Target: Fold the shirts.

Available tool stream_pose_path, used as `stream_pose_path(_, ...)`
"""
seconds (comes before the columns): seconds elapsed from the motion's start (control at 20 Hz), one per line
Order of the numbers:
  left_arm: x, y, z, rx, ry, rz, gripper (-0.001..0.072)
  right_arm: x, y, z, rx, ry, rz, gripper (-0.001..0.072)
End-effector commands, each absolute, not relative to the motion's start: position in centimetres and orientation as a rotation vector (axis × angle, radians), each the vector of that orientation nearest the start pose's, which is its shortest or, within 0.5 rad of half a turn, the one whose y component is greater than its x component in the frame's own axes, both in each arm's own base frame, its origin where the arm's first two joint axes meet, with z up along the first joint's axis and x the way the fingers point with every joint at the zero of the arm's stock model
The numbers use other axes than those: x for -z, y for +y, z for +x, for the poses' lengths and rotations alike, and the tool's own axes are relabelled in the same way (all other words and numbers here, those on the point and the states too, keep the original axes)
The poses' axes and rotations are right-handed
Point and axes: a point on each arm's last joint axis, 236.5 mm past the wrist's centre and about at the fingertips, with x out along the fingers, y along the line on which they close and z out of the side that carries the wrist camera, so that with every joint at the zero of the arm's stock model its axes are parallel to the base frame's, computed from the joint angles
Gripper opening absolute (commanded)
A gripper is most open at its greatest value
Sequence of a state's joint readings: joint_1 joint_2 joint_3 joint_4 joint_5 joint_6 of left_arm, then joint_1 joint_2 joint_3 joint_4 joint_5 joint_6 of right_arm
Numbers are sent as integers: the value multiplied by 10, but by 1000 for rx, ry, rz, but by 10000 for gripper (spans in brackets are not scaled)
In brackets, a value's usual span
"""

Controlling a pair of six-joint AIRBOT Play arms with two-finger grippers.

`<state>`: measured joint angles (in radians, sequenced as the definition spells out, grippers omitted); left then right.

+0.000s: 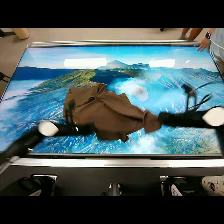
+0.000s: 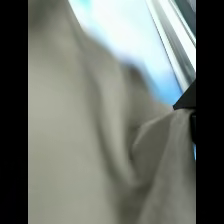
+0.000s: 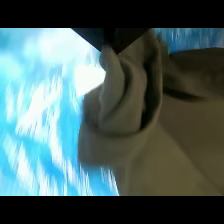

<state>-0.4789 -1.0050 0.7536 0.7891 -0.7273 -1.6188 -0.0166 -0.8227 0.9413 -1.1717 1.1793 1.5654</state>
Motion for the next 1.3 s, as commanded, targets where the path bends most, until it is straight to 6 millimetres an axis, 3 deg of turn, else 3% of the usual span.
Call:
stream_pose_path(0.0,-274,-210,327,653,463,-312,24,-277,41,329,-148,521,167,21)
stream_pose_path(0.05,-364,-172,318,586,233,-256,23,-344,20,316,-70,346,123,21)
stream_pose_path(0.1,-439,-134,295,505,39,-214,23,-412,-6,288,27,169,72,21)
stream_pose_path(0.15,-507,-97,261,410,-137,-213,23,-468,-29,251,123,18,49,21)
stream_pose_path(0.2,-554,-73,227,350,-272,-223,23,-503,-42,217,175,-87,74,21)
stream_pose_path(0.25,-585,-63,200,321,-364,-224,23,-525,-42,189,173,-156,119,21)
stream_pose_path(0.35,-603,-69,177,363,-410,-256,23,-532,-31,166,121,-181,163,21)
stream_pose_path(0.5,-589,-69,186,344,-347,-227,23,-504,-35,167,147,-62,165,21)
stream_pose_path(0.6,-569,-54,200,258,-275,-161,23,-469,-42,174,191,89,139,21)
stream_pose_path(0.7,-538,-40,217,179,-166,-107,23,-418,-49,182,238,318,143,21)
stream_pose_path(0.8,-493,-31,240,130,-13,-79,24,-371,-47,189,240,551,101,21)
stream_pose_path(0.9,-450,-31,255,126,129,-76,23,-349,-41,197,217,668,83,21)
stream_pose_path(1.05,-434,-23,264,94,174,-60,23,-342,-36,208,198,704,84,20)
stream_pose_path(1.1,-425,-21,272,85,201,-57,23,-331,-36,216,201,752,85,20)
stream_pose_path(1.2,-384,-21,302,84,315,-65,24,-285,-35,243,206,935,76,20)
stream_pose_path(1.25,-353,-21,323,80,397,-75,24,-258,-32,261,195,1029,72,20)
